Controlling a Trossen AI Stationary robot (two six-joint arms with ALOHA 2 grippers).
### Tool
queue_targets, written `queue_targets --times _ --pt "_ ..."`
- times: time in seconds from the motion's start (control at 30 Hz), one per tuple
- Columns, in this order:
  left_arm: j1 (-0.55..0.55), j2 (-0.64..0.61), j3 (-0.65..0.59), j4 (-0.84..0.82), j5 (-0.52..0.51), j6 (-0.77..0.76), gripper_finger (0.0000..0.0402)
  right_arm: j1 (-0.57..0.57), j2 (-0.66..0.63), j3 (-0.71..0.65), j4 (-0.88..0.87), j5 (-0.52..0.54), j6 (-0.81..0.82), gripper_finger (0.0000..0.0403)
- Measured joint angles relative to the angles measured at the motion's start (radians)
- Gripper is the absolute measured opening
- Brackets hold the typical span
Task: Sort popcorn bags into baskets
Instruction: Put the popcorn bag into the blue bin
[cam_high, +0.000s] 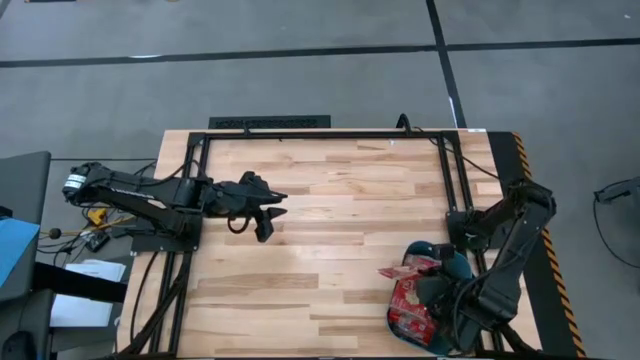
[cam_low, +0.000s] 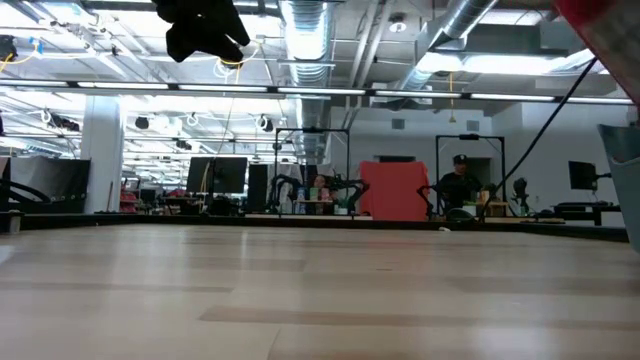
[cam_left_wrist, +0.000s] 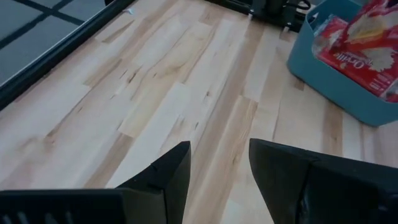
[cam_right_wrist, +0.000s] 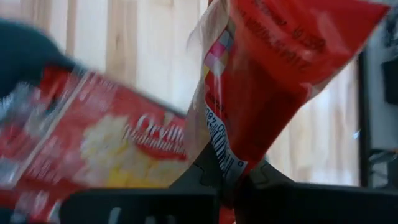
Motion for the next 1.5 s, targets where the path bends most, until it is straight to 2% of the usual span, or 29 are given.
queue_targets --times 0.23,0.63,0.77,1.1,1.37,1.5 --pt "0.0 0.0 0.0 0.0 0.001 -0.007 0.0151 0.006 0.001 -0.057 -0.006 -0.152 0.081 0.0038" --pt "0.0 0.0 0.0 0.0 0.002 -0.008 0.0151 0.006 0.001 -0.058 0.029 -0.214 0.066 0.0056" --pt "0.0 0.0 0.0 0.0 0.002 0.008 0.0151 0.005 0.001 -0.058 0.103 -0.255 0.073 0.0071" --pt "0.0 0.0 0.0 0.0 0.002 0.009 0.0151 0.012 0.001 -0.058 0.148 -0.343 0.077 0.011" --pt "0.0 0.0 0.0 0.0 0.0 0.028 0.0151 0.01 0.001 -0.058 0.196 -0.357 0.07 0.0169" --pt "0.0 0.0 0.0 0.0 0.0 0.028 0.0151 0.01 0.001 -0.058 0.197 -0.439 0.084 0.0205"
